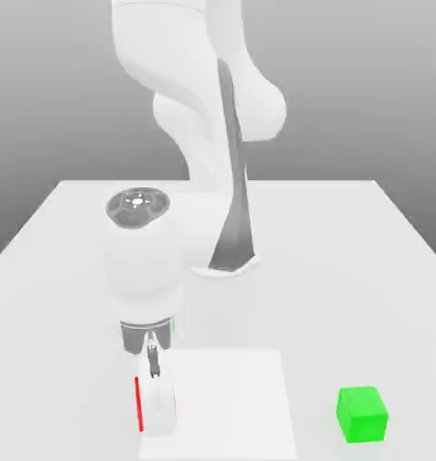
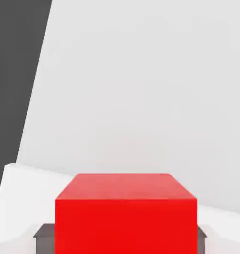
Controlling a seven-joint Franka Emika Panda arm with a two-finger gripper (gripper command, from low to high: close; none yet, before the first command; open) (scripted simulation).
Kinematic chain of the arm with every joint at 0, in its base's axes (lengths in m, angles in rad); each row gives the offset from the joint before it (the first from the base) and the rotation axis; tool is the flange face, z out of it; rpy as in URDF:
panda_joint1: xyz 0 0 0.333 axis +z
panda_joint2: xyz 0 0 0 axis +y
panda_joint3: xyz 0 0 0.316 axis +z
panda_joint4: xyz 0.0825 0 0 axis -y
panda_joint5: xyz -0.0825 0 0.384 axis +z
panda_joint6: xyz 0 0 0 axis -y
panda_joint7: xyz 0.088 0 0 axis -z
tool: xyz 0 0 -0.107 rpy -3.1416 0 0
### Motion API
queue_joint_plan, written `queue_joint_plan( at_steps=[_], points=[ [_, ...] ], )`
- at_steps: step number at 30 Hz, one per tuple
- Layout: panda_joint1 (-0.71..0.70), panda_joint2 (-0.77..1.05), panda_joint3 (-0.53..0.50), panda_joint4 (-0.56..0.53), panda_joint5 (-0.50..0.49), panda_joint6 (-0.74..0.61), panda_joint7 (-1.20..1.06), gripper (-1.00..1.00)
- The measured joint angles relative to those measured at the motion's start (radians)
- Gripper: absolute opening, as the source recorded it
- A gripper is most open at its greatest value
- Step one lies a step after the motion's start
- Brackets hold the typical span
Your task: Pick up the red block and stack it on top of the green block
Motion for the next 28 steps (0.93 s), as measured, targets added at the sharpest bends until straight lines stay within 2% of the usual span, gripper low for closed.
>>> queue_joint_plan(
  at_steps=[2,7,10,18,22,23,28],
  points=[
    [0.001,0.002,-0.001,0.000,0.000,0.001,0.001,-1.00],
    [-0.020,-0.156,0.034,-0.024,0.064,-0.131,-0.047,-1.00],
    [0.046,-0.187,0.090,-0.002,0.064,-0.186,0.020,-1.00],
    [0.285,-0.183,0.276,0.092,0.024,-0.284,0.289,-1.00],
    [0.359,-0.067,0.247,0.116,-0.075,-0.201,0.395,-1.00],
    [0.371,-0.032,0.231,0.119,-0.105,-0.172,0.417,1.00],
    [0.371,-0.032,0.231,0.119,-0.105,-0.172,0.417,1.00]
  ],
)
